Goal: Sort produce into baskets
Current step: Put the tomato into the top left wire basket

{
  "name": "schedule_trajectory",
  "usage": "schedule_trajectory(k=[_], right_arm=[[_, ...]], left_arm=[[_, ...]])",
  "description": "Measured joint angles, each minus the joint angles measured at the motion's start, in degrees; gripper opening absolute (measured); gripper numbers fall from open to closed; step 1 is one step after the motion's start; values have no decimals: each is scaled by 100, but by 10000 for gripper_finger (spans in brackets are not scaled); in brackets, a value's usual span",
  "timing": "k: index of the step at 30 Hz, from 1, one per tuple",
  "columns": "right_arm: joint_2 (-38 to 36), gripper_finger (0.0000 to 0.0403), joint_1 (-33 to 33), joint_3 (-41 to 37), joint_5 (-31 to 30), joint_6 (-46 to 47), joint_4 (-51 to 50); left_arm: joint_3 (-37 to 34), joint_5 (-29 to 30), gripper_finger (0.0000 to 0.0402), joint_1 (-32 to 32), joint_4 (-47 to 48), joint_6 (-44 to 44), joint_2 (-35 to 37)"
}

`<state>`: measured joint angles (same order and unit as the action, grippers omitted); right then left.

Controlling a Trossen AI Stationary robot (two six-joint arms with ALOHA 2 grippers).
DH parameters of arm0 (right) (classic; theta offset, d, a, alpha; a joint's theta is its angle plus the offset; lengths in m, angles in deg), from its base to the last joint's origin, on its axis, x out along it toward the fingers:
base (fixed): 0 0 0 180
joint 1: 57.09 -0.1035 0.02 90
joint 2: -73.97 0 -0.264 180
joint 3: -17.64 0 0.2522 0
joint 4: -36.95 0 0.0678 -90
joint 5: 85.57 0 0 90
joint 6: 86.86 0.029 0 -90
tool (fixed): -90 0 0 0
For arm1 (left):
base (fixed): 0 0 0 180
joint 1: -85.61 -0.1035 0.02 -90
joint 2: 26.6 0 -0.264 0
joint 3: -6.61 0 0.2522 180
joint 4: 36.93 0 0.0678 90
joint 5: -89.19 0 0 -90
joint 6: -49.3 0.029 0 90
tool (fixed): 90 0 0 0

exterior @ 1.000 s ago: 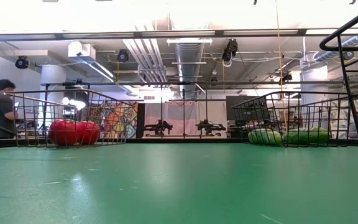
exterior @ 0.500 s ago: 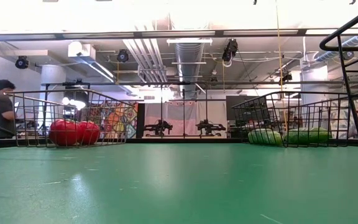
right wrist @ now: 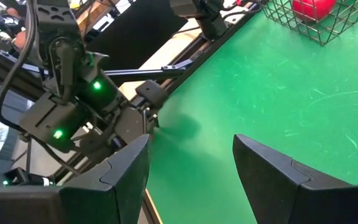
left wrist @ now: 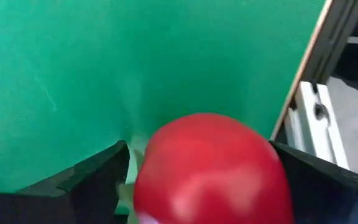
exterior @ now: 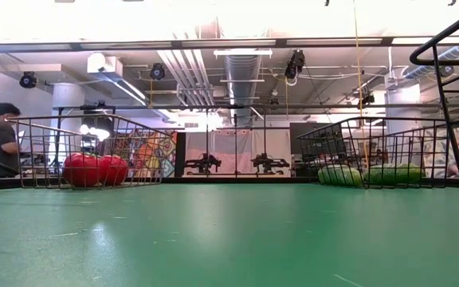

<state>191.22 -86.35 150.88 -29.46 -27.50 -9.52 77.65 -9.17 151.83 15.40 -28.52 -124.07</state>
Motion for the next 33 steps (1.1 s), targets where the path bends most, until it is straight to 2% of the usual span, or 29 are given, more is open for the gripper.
schedule_trajectory(k=[6, 15, 21, 25, 30, 33], right_arm=[[2, 219, 0, -2, 0, 1, 0], [2, 219, 0, -2, -2, -154, -2], [3, 219, 0, -2, 0, -165, -2], [0, 219, 0, 25, 49, -183, -32], [-13, 219, -2, 201, 107, -447, -51], [-13, 219, -2, 417, 122, -498, -271]], left_arm=[[-48, 188, 346, -58, 21, 32, 0], [-55, 244, 262, -108, 243, -36, 39], [-15, 505, 266, -118, 1325, -29, 396], [242, 1237, 268, -233, 2898, -104, 807], [840, 3051, 264, -853, 5186, -206, 1232], [903, 3928, 264, -1738, 4825, 874, 1562]])
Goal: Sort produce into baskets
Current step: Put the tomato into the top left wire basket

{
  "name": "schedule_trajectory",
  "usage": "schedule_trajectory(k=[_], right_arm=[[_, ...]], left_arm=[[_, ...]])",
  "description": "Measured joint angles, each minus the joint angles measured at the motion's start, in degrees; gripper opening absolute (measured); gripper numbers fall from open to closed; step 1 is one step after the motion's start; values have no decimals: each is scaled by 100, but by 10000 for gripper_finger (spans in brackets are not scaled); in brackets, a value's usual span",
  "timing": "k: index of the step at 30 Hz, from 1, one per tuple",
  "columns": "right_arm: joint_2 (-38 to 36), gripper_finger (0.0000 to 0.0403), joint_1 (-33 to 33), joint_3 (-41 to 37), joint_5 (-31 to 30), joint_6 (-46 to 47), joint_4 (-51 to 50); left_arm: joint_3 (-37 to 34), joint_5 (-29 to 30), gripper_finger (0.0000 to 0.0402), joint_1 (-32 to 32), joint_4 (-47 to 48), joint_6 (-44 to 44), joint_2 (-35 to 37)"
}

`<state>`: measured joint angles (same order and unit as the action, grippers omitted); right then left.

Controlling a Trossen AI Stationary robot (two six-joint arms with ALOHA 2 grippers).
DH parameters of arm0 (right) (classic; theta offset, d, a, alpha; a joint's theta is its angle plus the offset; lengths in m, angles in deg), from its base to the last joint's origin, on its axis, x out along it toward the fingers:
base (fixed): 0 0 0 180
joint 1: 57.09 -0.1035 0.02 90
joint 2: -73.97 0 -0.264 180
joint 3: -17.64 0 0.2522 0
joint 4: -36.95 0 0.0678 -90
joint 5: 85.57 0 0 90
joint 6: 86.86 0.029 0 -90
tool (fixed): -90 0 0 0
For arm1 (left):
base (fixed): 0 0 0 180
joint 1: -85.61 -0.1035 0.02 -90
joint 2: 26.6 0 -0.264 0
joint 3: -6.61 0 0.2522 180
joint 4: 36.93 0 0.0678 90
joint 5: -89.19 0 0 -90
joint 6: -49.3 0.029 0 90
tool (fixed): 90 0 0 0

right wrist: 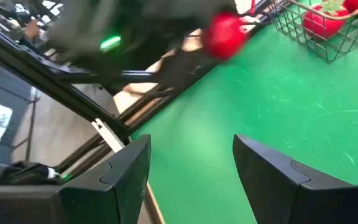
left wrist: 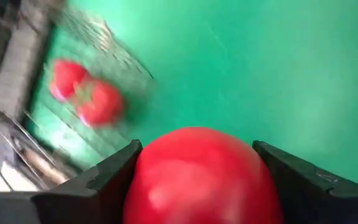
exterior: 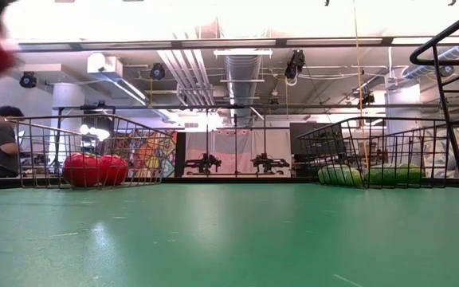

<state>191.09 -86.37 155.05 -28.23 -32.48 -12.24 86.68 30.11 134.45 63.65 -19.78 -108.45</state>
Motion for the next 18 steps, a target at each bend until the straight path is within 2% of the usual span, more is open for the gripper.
schedule_trajectory(k=[5, 8, 15, 18], right_arm=[[-9, 219, -122, 429, 141, 277, -452], [-11, 219, -363, 619, 162, 494, -828], [-11, 219, -748, 889, 120, 1228, -2189], [-11, 219, -787, 1003, 122, 1552, -3094]], left_arm=[[-28, 1128, 264, -2173, 320, 1380, 214], [87, 1794, 264, -3497, 175, 2333, 461], [35, 1750, 269, -6550, -1457, 5570, 595], [-85, 1167, 270, -7682, -2252, 6673, 514]])
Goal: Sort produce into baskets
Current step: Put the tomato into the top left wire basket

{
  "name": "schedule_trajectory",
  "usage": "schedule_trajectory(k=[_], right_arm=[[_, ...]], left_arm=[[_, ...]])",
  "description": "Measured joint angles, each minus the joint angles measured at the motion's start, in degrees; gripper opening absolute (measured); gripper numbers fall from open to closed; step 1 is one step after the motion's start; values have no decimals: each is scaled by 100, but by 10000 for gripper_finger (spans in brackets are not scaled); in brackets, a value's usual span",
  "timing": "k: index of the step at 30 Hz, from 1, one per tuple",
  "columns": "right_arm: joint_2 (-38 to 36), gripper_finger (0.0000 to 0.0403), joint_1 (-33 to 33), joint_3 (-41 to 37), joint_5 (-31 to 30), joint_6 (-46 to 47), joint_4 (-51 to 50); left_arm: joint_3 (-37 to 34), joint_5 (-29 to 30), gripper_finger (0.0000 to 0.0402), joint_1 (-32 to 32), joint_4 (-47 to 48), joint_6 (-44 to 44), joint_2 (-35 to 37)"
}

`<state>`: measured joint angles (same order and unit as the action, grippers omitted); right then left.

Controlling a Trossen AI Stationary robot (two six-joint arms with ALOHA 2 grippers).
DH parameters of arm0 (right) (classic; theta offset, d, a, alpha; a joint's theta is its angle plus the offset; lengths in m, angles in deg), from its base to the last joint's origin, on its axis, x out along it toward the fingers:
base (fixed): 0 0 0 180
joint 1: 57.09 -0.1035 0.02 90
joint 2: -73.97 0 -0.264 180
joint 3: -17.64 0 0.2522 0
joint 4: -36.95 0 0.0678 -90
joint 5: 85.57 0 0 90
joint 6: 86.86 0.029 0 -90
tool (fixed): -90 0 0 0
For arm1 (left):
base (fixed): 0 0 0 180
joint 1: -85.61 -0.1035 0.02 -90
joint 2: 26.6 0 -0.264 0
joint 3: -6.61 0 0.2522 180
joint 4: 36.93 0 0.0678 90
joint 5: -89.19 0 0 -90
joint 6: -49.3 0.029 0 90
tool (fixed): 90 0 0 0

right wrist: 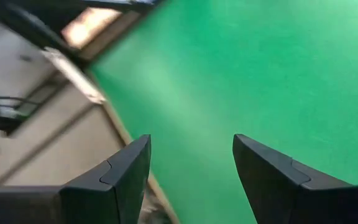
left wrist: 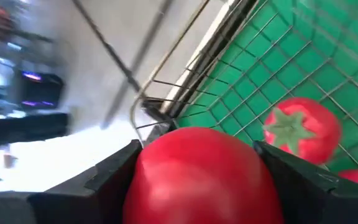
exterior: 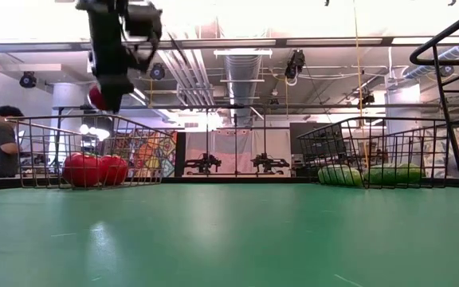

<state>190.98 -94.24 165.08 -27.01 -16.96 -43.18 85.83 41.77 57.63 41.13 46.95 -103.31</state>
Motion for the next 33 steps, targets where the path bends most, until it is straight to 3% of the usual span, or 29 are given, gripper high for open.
schedule_trajectory(k=[5, 9, 23, 33], right_arm=[[-136, 219, 0, 128, 2, 362, -1500], [-339, 219, 4, 127, -121, 460, -2311], [-1319, 219, 70, 119, -1383, -548, -2365], [-1348, 219, 68, 119, -1515, -546, -2341]], left_arm=[[-338, -896, 271, -1410, -1166, 1377, -105], [-645, -1464, 272, -1916, -1571, 1965, -346], [-892, -1464, 274, -1809, -2196, 1568, -1710], [-870, -1429, 320, -1817, -2304, 1535, -1850]])
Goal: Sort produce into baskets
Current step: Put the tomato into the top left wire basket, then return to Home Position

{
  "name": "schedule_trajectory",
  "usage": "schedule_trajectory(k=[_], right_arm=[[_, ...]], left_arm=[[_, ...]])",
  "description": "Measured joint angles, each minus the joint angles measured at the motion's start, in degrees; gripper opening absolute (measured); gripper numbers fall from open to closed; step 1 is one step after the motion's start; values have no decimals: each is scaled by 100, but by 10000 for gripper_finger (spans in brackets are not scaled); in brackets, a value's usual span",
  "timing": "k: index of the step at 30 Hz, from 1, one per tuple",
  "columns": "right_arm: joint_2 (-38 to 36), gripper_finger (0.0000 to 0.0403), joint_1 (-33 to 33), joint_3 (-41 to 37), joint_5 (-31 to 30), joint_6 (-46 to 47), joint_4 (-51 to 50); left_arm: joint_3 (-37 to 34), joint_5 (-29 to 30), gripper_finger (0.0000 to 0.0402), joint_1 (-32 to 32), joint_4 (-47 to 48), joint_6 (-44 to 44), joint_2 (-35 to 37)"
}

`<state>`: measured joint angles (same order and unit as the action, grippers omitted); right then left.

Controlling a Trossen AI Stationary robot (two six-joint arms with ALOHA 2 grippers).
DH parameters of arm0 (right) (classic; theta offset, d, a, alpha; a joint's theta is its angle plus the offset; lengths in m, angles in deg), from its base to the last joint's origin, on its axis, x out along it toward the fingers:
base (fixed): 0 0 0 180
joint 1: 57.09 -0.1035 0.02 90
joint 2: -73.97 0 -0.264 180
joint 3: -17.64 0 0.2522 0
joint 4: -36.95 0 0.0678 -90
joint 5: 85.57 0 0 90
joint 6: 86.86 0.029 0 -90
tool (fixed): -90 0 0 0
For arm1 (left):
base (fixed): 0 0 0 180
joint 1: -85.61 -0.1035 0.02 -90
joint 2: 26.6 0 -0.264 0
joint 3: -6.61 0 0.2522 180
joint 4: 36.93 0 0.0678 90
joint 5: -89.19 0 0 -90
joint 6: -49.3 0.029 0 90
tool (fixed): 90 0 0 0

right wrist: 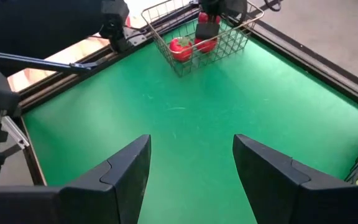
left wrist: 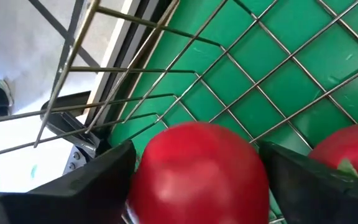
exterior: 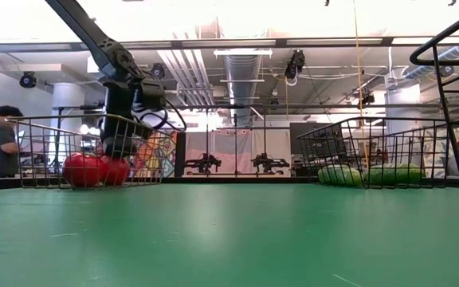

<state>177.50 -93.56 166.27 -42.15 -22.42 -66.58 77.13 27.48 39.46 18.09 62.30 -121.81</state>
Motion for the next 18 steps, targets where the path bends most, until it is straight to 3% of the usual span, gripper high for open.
schedule_trajectory(k=[7, 18], right_arm=[[14, 219, 0, -11, 4, 304, 24], [14, 219, 0, -17, 3, 307, 223]], left_arm=[[117, -114, 345, -3, 301, 2, 32], [138, -1228, 345, -2, 828, -497, 231]])
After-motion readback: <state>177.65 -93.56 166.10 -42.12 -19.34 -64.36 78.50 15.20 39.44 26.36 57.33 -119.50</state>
